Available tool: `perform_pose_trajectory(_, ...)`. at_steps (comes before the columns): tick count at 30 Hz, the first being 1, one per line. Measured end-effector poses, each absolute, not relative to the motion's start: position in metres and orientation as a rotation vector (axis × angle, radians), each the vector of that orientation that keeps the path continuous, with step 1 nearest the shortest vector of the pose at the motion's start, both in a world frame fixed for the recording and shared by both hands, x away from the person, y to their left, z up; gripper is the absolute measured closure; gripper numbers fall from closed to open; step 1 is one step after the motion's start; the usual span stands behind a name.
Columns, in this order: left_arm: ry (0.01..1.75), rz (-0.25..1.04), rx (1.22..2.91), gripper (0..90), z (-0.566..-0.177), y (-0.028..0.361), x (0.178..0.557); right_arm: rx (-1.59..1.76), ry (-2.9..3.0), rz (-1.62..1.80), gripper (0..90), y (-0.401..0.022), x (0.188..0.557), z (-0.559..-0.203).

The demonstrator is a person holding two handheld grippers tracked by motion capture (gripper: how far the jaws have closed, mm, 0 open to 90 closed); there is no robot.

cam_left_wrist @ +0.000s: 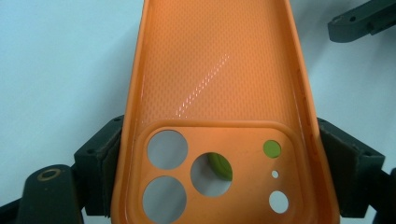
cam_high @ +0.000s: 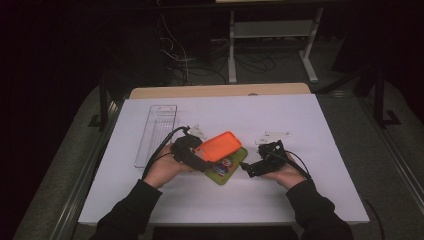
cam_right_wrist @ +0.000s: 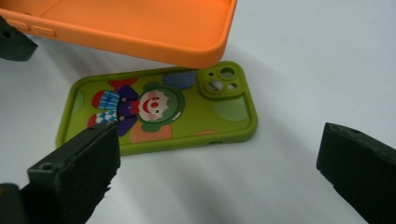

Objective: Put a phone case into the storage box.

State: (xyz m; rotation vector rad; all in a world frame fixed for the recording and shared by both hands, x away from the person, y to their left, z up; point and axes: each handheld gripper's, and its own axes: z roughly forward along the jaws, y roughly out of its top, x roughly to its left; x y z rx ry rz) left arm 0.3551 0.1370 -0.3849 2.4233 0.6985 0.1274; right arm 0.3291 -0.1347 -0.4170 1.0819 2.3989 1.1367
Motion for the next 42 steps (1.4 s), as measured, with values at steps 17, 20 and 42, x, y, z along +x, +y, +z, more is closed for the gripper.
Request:
perform_pose_trajectory(17,0.698,0.118,2.416,15.9,-0.384,0.137,0.354,0.863,2.343,1.008,0.0,-0.132,0.324,-0.415)
perform_pose_trajectory(20,0.697,0.118,2.416,15.9,-0.384,0.137,0.354,0.826,2.328,0.986,0.0,-0.131,0.323,-0.413)
perform_pose_trajectory(42,0.694,0.13,2.416,15.9,-0.383,0.138,0.353,0.568,2.244,0.795,0.0,-0.122,0.314,-0.411)
